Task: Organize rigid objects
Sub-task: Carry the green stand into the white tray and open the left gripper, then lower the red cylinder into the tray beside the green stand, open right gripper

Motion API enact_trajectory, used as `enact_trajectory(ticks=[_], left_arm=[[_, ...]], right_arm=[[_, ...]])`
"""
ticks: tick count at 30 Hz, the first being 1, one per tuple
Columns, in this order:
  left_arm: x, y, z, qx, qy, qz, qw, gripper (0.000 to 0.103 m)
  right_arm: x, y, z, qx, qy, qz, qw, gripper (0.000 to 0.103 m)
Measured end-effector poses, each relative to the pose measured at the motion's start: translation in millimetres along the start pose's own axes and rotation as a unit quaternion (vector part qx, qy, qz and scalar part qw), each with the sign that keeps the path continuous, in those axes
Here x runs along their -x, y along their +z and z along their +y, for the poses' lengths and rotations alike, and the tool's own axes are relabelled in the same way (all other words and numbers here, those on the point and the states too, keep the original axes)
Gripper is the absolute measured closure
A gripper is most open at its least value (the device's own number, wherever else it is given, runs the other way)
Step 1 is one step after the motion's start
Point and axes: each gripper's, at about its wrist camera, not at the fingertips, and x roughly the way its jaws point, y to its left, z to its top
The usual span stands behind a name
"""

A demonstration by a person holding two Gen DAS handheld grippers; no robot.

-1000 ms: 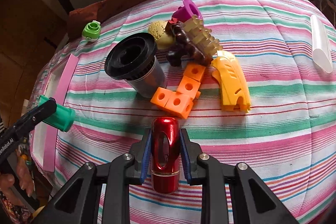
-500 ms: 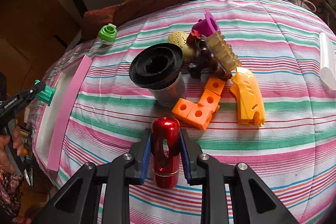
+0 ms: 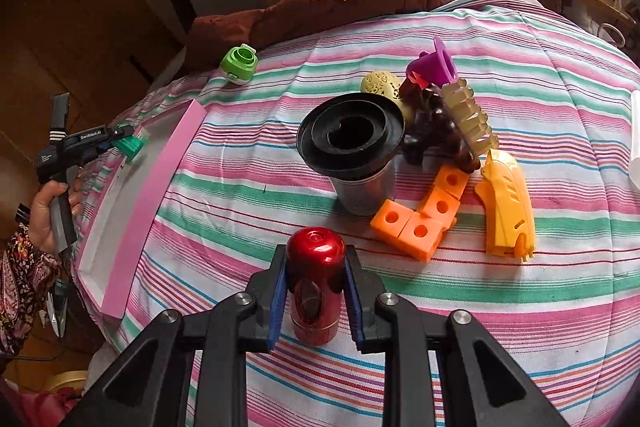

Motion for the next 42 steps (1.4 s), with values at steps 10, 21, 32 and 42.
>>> enact_trajectory(ticks=[10, 21, 32, 42], left_arm=[[15, -3, 12, 0.041, -0.006, -0.037, 0.9984, 0.039], [54, -65, 20, 0.074, -0.037, -0.019, 0.9964, 0.019], [73, -120, 10, 0.052, -0.062, -0.006, 0.9967, 0.016], [87, -134, 9, 0.038, -0.044, -0.037, 0.9976, 0.014]], right_arm=[[-2, 0, 5, 0.019, 0.003, 0.004, 1.000, 0.078], [0, 0, 22, 0.040, 0.029, 0.003, 0.999, 0.078], [-15, 21, 57, -0.026, 0.066, -0.006, 0.997, 0.078], [-40, 63, 166, 0.056, 0.112, -0.008, 0.992, 0.078]])
